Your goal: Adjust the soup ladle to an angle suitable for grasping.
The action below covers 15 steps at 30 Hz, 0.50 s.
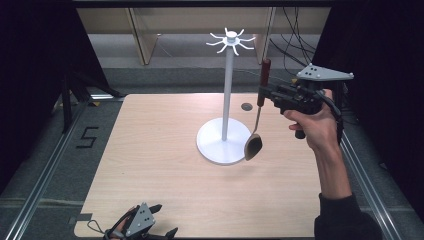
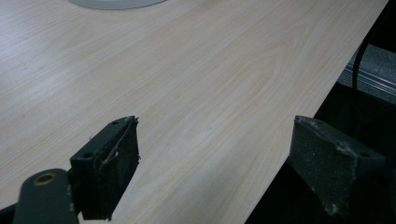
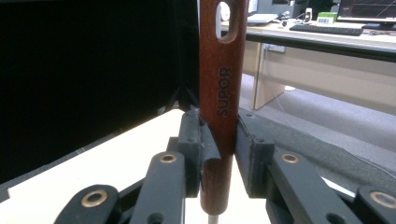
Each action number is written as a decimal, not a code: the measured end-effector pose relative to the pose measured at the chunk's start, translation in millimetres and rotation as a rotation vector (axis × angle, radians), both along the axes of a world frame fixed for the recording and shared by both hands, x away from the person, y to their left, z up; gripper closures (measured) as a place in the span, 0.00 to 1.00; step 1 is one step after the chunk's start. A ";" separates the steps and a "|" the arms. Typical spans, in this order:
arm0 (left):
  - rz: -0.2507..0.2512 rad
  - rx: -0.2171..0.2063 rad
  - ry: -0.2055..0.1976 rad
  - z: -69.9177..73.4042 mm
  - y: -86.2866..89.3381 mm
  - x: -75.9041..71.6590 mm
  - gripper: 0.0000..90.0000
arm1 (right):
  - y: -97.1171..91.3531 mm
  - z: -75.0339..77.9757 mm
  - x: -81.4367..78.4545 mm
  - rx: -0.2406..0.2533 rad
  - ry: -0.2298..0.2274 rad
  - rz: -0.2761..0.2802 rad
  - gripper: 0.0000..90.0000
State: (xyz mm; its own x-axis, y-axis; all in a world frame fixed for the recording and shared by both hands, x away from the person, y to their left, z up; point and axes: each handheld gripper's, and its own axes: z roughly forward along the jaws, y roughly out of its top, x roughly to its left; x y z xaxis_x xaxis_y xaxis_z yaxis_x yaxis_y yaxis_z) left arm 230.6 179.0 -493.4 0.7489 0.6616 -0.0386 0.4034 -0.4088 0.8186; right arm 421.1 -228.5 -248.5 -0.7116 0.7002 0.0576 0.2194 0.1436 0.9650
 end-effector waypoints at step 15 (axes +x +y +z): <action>-0.003 0.033 -0.002 0.9 2.6 1.0 0.17 | 9.1 18.7 14.4 0.003 0.017 -0.008 0.82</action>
State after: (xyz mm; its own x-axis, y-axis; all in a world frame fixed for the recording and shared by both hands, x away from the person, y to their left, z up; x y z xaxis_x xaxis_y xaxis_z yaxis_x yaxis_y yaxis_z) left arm 231.6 181.5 -492.5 0.7506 0.6606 -0.0158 0.4010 -0.4365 0.8054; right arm 435.5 -219.4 -229.9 -0.7052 0.7054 0.0713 0.2364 0.1391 0.9616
